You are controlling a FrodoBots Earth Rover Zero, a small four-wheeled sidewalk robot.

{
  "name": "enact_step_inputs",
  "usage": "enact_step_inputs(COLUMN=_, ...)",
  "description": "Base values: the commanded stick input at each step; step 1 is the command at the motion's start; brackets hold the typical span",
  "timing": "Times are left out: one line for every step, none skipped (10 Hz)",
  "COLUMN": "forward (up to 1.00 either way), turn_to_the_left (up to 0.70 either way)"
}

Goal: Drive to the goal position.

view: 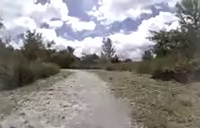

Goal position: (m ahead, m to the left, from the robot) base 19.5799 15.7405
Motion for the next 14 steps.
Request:
enact_step_inputs(forward=0.85, turn_to_the_left=0.1)
enact_step_inputs(forward=0.85, turn_to_the_left=0.04)
enact_step_inputs(forward=0.85, turn_to_the_left=0.03)
enact_step_inputs(forward=0.85, turn_to_the_left=0.01)
enact_step_inputs(forward=0.85, turn_to_the_left=0.0)
enact_step_inputs(forward=0.85, turn_to_the_left=0.0)
enact_step_inputs(forward=0.85, turn_to_the_left=0.0)
enact_step_inputs(forward=0.85, turn_to_the_left=0.0)
enact_step_inputs(forward=0.85, turn_to_the_left=0.0)
enact_step_inputs(forward=0.85, turn_to_the_left=0.0)
enact_step_inputs(forward=0.85, turn_to_the_left=0.0)
enact_step_inputs(forward=0.85, turn_to_the_left=0.0)
enact_step_inputs(forward=0.85, turn_to_the_left=0.0)
enact_step_inputs(forward=0.85, turn_to_the_left=0.0)
